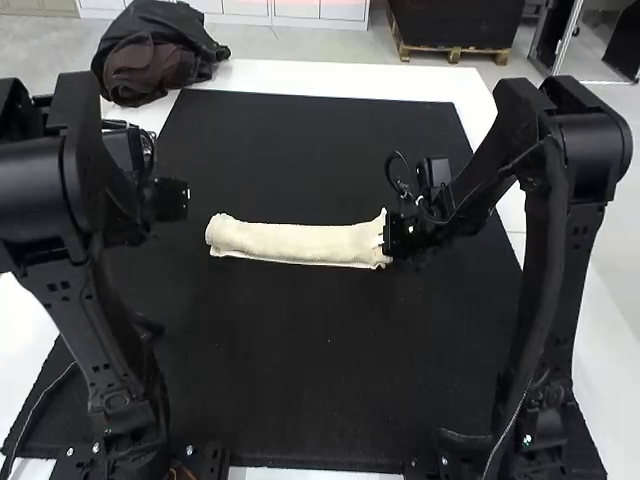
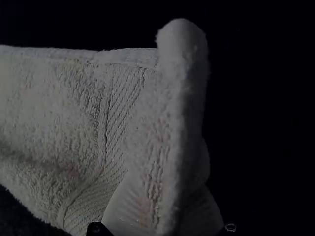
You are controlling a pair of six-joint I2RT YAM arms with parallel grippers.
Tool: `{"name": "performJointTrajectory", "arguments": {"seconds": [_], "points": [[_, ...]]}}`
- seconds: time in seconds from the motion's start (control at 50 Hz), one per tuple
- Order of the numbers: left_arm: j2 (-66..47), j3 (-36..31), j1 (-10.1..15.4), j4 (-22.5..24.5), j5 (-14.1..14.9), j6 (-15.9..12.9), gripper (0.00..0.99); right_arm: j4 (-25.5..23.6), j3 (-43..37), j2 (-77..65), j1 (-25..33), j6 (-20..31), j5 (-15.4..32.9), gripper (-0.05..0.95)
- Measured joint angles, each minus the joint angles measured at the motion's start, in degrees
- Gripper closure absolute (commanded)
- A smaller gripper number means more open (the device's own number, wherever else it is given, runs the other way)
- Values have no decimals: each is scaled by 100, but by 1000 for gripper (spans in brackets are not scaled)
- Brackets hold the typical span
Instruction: Fold the towel.
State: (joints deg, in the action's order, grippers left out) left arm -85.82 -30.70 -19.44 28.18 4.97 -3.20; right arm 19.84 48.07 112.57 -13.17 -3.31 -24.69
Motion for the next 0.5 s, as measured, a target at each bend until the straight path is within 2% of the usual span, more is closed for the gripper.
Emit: {"name": "performJointTrajectory", "arguments": {"seconds": [0.32, 0.5], "points": [[76, -24, -55, -125, 72, 0, 26, -540, 168, -562, 210, -15, -105, 923], [76, -24, -55, -136, 85, 0, 26, -605, 289, -772, 190, -94, -177, 923]]}}
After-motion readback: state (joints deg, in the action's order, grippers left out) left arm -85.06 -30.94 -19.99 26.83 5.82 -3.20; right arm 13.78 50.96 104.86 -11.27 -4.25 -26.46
